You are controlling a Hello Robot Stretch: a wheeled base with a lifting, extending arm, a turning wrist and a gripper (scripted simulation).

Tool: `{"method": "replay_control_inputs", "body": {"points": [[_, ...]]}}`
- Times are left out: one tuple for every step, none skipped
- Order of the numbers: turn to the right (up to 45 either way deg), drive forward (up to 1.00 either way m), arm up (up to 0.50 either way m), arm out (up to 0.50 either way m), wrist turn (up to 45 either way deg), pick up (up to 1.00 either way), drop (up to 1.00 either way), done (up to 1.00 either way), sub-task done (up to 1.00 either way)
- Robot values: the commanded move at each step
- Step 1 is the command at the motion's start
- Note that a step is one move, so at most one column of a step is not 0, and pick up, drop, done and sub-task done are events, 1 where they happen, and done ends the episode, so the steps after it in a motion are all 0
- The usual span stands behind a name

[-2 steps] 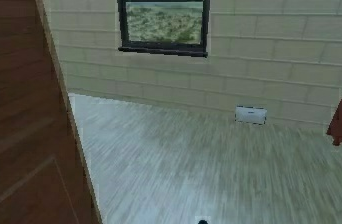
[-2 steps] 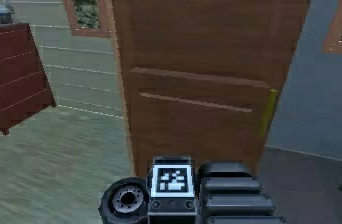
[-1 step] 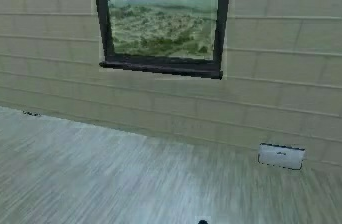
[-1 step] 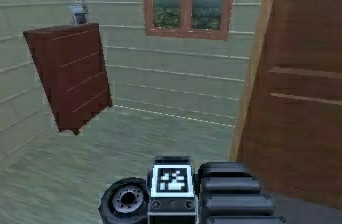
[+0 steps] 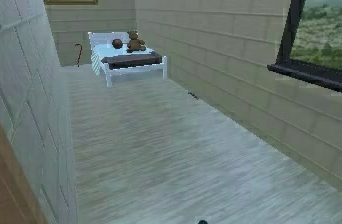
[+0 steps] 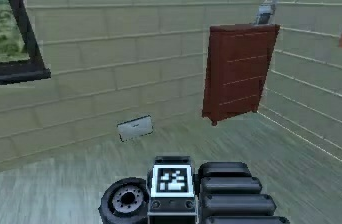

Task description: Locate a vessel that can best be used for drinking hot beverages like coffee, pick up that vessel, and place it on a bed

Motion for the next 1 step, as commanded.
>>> {"method": "replay_control_inputs", "body": {"points": [[-9.0,0.0,0.0,0.0,0.0,0.0,0.0,0.0,0.0]]}}
